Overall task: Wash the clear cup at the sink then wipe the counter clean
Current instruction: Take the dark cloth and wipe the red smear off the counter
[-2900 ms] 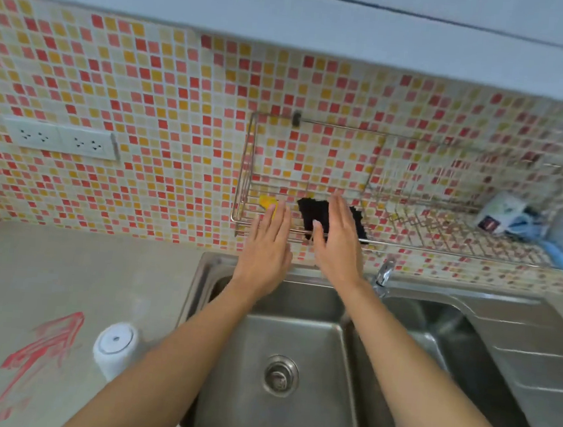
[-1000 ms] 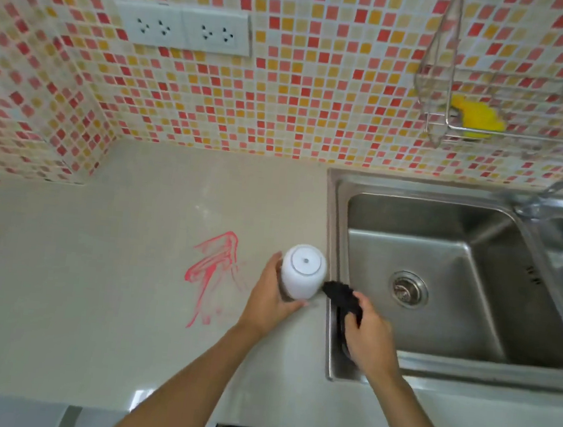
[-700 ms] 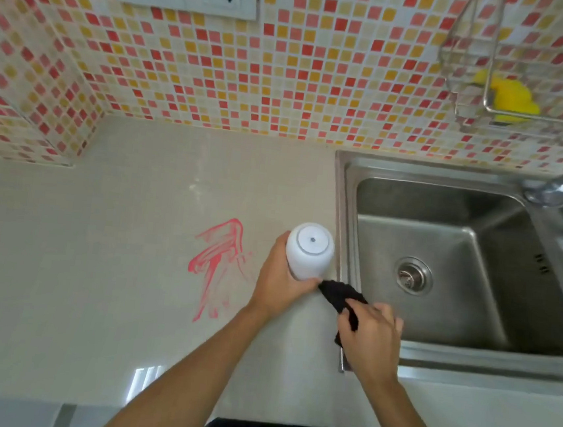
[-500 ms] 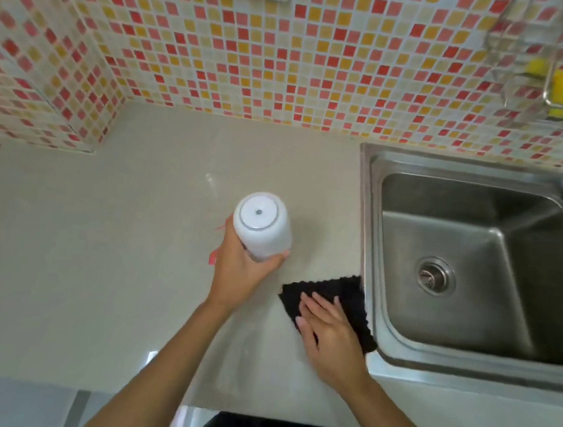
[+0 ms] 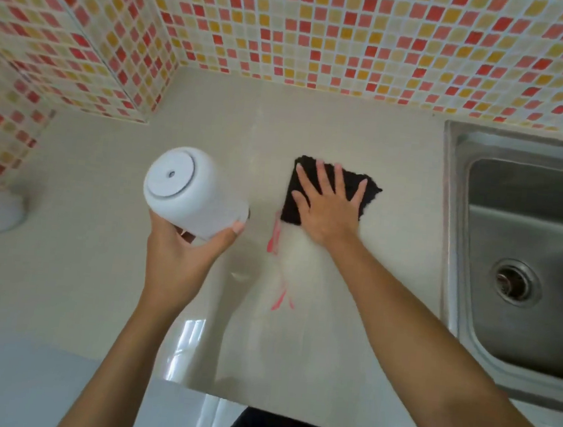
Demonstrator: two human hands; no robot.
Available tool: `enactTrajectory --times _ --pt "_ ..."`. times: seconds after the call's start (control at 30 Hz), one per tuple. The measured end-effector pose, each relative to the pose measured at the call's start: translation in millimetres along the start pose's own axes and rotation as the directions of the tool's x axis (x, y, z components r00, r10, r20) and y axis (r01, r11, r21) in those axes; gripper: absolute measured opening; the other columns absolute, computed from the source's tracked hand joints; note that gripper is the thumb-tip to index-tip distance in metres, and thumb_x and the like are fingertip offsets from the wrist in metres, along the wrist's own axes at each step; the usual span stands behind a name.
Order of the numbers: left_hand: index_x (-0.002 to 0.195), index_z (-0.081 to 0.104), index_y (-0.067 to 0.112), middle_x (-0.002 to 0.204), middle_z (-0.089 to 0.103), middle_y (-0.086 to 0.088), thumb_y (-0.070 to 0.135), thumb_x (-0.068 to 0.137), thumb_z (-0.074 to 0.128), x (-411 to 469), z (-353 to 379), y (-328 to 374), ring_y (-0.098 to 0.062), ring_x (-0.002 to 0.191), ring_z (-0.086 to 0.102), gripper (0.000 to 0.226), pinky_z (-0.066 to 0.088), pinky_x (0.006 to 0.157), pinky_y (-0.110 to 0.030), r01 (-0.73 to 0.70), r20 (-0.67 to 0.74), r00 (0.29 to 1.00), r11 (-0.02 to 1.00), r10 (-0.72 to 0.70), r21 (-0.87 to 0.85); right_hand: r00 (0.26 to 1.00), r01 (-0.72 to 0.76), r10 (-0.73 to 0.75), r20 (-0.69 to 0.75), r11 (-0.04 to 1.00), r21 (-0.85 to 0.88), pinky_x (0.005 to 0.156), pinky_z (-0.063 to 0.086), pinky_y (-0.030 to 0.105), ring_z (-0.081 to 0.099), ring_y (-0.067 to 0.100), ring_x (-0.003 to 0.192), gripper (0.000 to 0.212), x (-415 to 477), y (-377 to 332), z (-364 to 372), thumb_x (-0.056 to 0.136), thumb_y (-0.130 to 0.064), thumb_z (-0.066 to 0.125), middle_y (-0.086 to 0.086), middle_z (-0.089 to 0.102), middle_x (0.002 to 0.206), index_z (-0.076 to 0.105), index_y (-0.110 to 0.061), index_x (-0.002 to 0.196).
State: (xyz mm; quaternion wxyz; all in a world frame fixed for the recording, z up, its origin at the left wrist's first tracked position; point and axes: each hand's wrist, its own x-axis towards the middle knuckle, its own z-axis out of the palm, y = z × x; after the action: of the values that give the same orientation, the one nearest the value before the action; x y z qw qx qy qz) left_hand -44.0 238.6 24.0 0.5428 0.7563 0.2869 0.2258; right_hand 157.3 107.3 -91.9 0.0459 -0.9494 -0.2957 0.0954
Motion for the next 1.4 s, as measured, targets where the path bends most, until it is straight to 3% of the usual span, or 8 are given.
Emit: enactTrajectory --times 0.33,0.47,0.63,0.77,0.9,1.0,1.23,1.4 --pt "0.144 0.036 0.026 0.133 0.056 0.012 0.023 0.074 0.084 42 -22 -7 0.001 0.118 0.056 0.085 0.049 0.093 -0.013 0.046 -0.075 0.996 0.999 -0.046 0.009 0.999 -0.038 0.039 -0.033 0.999 0.039 0.103 0.011 0.076 0.020 0.038 0.144 0.063 -208 -75 38 0.093 -0.059 0.035 0.006 0.020 0.159 0.022 -0.035 0.150" --pt "0.144 0.034 0.024 0.134 0.054 0.011 0.025 0.073 0.085 57 -19 -10 0.000 0.118 0.055 0.088 0.049 0.093 -0.013 0.035 -0.090 0.995 0.999 -0.034 0.015 0.995 0.061 -0.062 -0.073 0.998 -0.013 0.105 0.004 0.074 0.012 0.035 0.146 0.062 -99 -67 24 0.094 -0.063 0.025 0.002 0.012 0.161 0.015 -0.039 0.151" --pt "0.145 0.032 0.021 0.135 0.054 0.009 0.023 0.074 0.084 67 -7 -12 0.000 0.119 0.055 0.089 0.050 0.095 -0.020 -0.009 -0.076 0.997 1.000 0.010 0.017 0.994 -0.113 0.113 -0.010 0.993 0.030 0.105 -0.007 0.071 -0.008 0.032 0.147 0.062 65 -52 1 0.093 -0.065 0.009 -0.002 0.000 0.162 0.001 -0.042 0.150" --pt "0.145 0.032 0.021 0.133 0.054 0.012 0.023 0.074 0.084 70 -3 -15 0.004 0.117 0.054 0.088 0.049 0.093 -0.016 -0.009 -0.086 0.996 1.000 0.011 0.017 0.987 -0.140 0.144 -0.071 0.988 0.061 0.107 -0.001 0.070 -0.002 0.033 0.147 0.060 10 -71 13 0.097 -0.058 0.013 0.002 0.004 0.162 0.006 -0.036 0.152" --pt "0.144 0.035 0.024 0.134 0.054 0.012 0.023 0.074 0.084 76 2 -15 0.001 0.119 0.054 0.086 0.050 0.097 -0.022 0.006 -0.079 0.997 1.000 -0.006 -0.009 0.991 0.099 -0.091 -0.097 0.992 0.081 0.109 0.007 0.070 0.010 0.035 0.147 0.061 -121 -101 32 0.096 -0.058 0.027 0.004 0.013 0.161 0.016 -0.035 0.151" --pt "0.144 0.036 0.024 0.134 0.054 0.011 0.024 0.074 0.083 84 8 -14 0.002 0.119 0.054 0.085 0.051 0.096 -0.021 -0.007 -0.052 0.999 1.000 0.007 0.006 0.978 0.188 -0.184 -0.101 0.982 0.032 0.110 0.006 0.069 0.013 0.032 0.147 0.061 -89 -81 29 0.094 -0.062 0.029 -0.001 0.018 0.160 0.020 -0.039 0.150" --pt "0.142 0.038 0.020 0.133 0.056 0.007 0.019 0.075 0.082 88 45 -10 0.001 0.117 0.056 0.081 0.050 0.091 -0.013 -0.070 -0.074 0.995 0.997 0.066 -0.045 0.995 -0.091 0.094 -0.047 0.994 0.052 0.110 -0.010 0.065 -0.004 0.029 0.147 0.061 129 -11 -11 0.094 -0.064 0.012 -0.003 0.003 0.162 0.006 -0.041 0.151" --pt "0.144 0.035 0.018 0.138 0.054 0.005 0.022 0.073 0.084 108 53 -15 -0.004 0.122 0.055 0.087 0.050 0.099 -0.023 -0.084 0.022 0.996 0.996 0.084 0.007 0.967 -0.160 0.183 -0.175 0.977 0.138 0.114 0.002 0.061 0.007 0.034 0.147 0.060 3 -31 11 0.097 -0.055 0.023 0.005 0.012 0.161 0.016 -0.031 0.152"
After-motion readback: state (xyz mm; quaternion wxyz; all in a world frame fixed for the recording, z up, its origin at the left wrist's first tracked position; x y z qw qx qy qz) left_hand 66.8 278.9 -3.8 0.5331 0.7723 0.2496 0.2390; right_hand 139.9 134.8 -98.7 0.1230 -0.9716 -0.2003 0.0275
